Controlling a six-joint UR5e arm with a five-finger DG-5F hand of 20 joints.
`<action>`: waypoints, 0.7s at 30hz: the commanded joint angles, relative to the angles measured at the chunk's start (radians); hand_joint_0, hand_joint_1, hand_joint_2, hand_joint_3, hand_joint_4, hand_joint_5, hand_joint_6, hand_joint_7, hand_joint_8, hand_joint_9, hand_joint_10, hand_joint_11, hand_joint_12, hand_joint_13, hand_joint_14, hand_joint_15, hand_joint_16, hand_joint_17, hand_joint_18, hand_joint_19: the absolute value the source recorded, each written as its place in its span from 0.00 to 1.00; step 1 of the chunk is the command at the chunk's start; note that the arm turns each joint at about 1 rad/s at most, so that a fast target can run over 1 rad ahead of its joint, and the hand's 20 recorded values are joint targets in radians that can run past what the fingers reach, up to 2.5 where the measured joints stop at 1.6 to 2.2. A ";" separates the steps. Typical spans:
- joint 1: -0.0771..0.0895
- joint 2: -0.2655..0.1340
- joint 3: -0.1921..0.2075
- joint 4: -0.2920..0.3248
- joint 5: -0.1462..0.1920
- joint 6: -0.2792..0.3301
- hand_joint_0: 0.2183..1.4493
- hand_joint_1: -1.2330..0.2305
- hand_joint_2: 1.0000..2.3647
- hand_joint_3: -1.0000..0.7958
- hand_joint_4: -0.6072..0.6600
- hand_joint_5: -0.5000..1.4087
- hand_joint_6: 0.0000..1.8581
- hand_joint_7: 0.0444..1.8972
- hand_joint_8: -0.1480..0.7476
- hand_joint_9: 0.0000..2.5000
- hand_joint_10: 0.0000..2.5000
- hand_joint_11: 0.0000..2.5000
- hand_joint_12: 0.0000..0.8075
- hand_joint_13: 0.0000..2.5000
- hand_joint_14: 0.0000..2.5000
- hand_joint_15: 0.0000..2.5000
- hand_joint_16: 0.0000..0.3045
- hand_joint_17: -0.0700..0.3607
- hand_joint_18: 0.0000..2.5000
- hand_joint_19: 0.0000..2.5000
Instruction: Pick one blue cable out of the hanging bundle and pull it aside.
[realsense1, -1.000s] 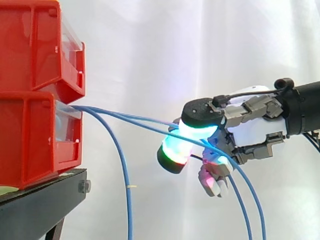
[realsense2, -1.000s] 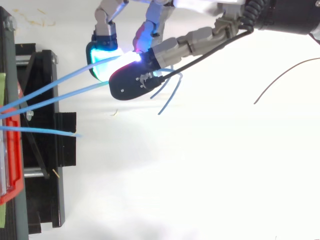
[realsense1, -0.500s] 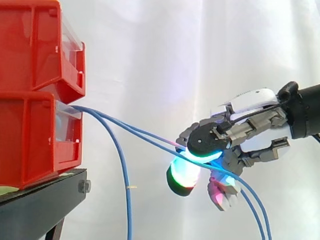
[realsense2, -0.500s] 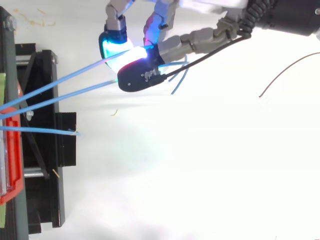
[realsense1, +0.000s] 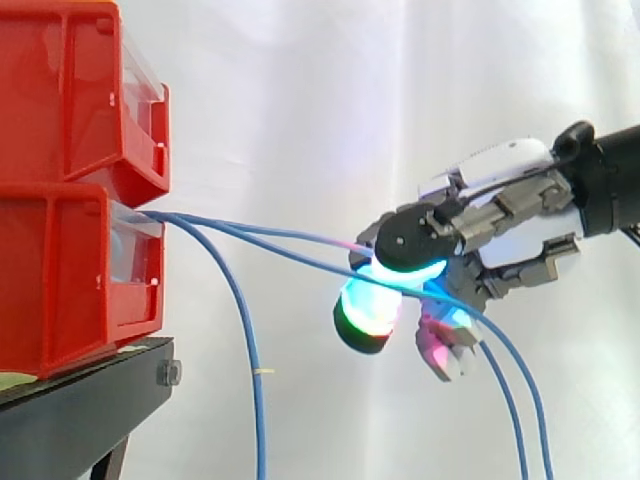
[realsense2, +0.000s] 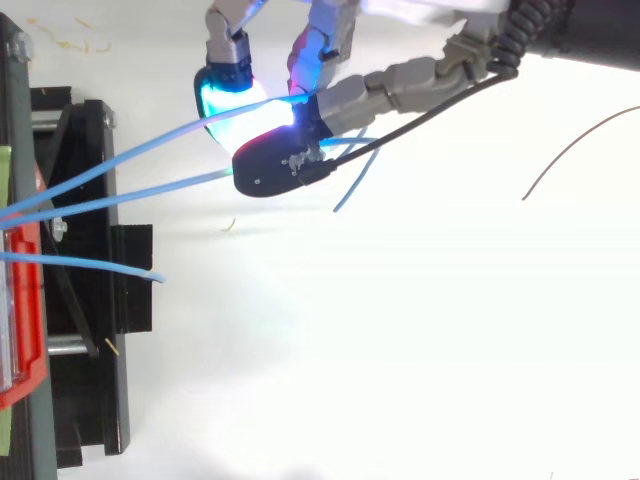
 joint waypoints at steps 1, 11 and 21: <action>0.006 0.000 0.046 -0.062 0.012 -0.001 0.31 0.33 0.01 0.39 0.45 0.19 0.49 0.42 0.45 0.51 0.01 0.38 0.37 0.41 0.01 0.33 0.11 0.34 0.34 0.33; 0.026 0.040 0.067 -0.152 0.088 -0.060 0.31 0.34 0.01 0.38 0.45 0.19 0.49 0.42 0.45 0.51 0.01 0.38 0.37 0.41 0.01 0.33 0.11 0.34 0.34 0.33; 0.038 0.048 0.067 -0.160 0.138 -0.050 0.31 0.34 0.01 0.38 0.45 0.19 0.49 0.41 0.45 0.51 0.01 0.38 0.37 0.41 0.01 0.34 0.11 0.34 0.34 0.33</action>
